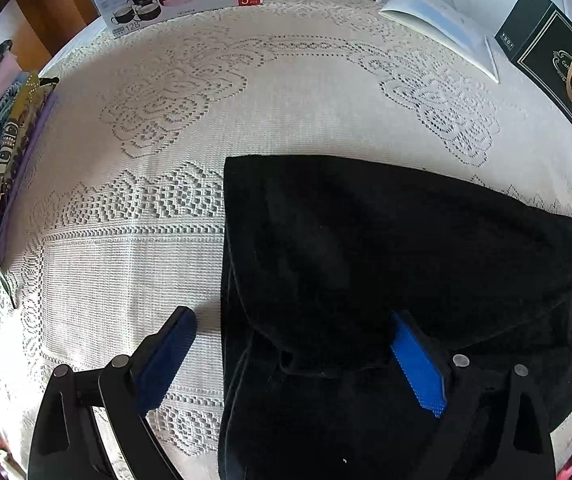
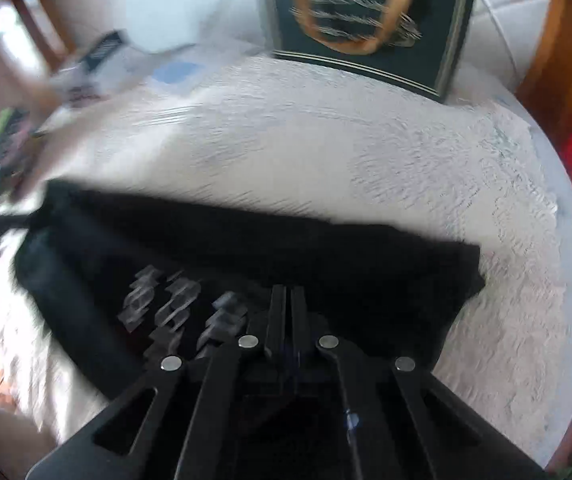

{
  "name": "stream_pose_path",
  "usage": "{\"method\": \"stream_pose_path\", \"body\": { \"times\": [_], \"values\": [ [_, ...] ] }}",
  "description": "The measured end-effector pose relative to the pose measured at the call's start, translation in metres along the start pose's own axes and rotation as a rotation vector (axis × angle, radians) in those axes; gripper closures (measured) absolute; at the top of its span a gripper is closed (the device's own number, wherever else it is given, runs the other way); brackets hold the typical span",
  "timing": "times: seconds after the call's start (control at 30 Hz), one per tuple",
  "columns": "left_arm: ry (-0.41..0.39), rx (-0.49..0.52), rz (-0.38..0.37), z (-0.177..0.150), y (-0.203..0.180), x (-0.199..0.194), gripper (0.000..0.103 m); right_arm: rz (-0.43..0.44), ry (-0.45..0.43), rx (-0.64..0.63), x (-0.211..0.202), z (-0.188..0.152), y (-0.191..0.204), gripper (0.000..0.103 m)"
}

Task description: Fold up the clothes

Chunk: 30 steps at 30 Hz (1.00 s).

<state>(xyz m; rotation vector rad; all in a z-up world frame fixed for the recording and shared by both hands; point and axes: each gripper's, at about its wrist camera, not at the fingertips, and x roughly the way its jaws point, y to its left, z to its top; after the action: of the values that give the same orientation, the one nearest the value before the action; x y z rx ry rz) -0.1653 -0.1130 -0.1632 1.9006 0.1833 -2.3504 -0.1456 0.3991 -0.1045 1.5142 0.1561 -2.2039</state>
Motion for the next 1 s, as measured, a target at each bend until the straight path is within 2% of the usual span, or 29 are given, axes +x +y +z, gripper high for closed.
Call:
{"method": "stream_pose_path", "body": {
  "times": [0.13, 0.2, 0.3, 0.4, 0.53, 0.6, 0.63, 0.67, 0.7, 0.73, 0.83, 0.9, 0.93, 0.97, 1.0],
  "values": [
    [0.002, -0.004, 0.01, -0.001, 0.002, -0.005, 0.006, -0.112, 0.084, 0.036, -0.01, -0.055, 0.003, 0.096],
    [-0.06, 0.003, 0.045, -0.006, 0.002, -0.024, 0.005, -0.13, 0.062, 0.118, -0.027, -0.074, -0.007, 0.096],
    [-0.146, 0.043, 0.059, -0.022, -0.008, -0.058, 0.003, -0.144, 0.011, 0.257, -0.055, -0.101, -0.025, 0.095],
    [-0.184, 0.042, 0.05, -0.035, -0.027, -0.083, 0.002, -0.161, -0.015, 0.27, -0.071, -0.113, -0.035, 0.095],
    [-0.2, -0.005, 0.025, -0.071, -0.082, -0.102, 0.001, -0.107, -0.04, 0.239, -0.072, -0.105, -0.058, 0.095],
    [-0.214, -0.036, 0.014, -0.089, -0.118, -0.108, 0.0, -0.087, -0.046, 0.166, -0.066, -0.096, -0.071, 0.087],
    [-0.222, -0.054, 0.009, -0.098, -0.137, -0.11, 0.0, -0.078, -0.048, 0.125, -0.063, -0.092, -0.077, 0.075],
    [-0.23, -0.072, 0.004, -0.107, -0.157, -0.113, 0.0, -0.058, -0.051, 0.074, -0.062, -0.089, -0.085, 0.055],
    [-0.236, -0.094, 0.006, -0.116, -0.179, -0.113, 0.0, -0.032, -0.061, 0.009, -0.062, -0.086, -0.093, 0.047],
    [-0.241, -0.118, 0.014, -0.125, -0.203, -0.114, 0.0, -0.009, -0.073, -0.042, -0.061, -0.084, -0.1, 0.042],
    [-0.238, -0.194, 0.016, -0.154, -0.268, -0.115, 0.0, 0.036, -0.095, -0.137, -0.061, -0.079, -0.118, 0.042],
    [-0.227, -0.211, -0.011, -0.168, -0.306, -0.123, 0.0, 0.072, -0.101, -0.17, -0.065, -0.075, -0.127, 0.041],
    [-0.234, -0.212, -0.015, -0.175, -0.323, -0.13, 0.0, 0.108, -0.105, -0.181, -0.068, -0.073, -0.127, 0.038],
    [-0.243, -0.209, -0.012, -0.18, -0.339, -0.135, 0.0, 0.144, -0.11, -0.194, -0.071, -0.072, -0.127, 0.026],
    [-0.253, -0.205, -0.008, -0.185, -0.356, -0.14, 0.0, 0.16, -0.112, -0.204, -0.072, -0.07, -0.127, 0.021]
  ]
}}
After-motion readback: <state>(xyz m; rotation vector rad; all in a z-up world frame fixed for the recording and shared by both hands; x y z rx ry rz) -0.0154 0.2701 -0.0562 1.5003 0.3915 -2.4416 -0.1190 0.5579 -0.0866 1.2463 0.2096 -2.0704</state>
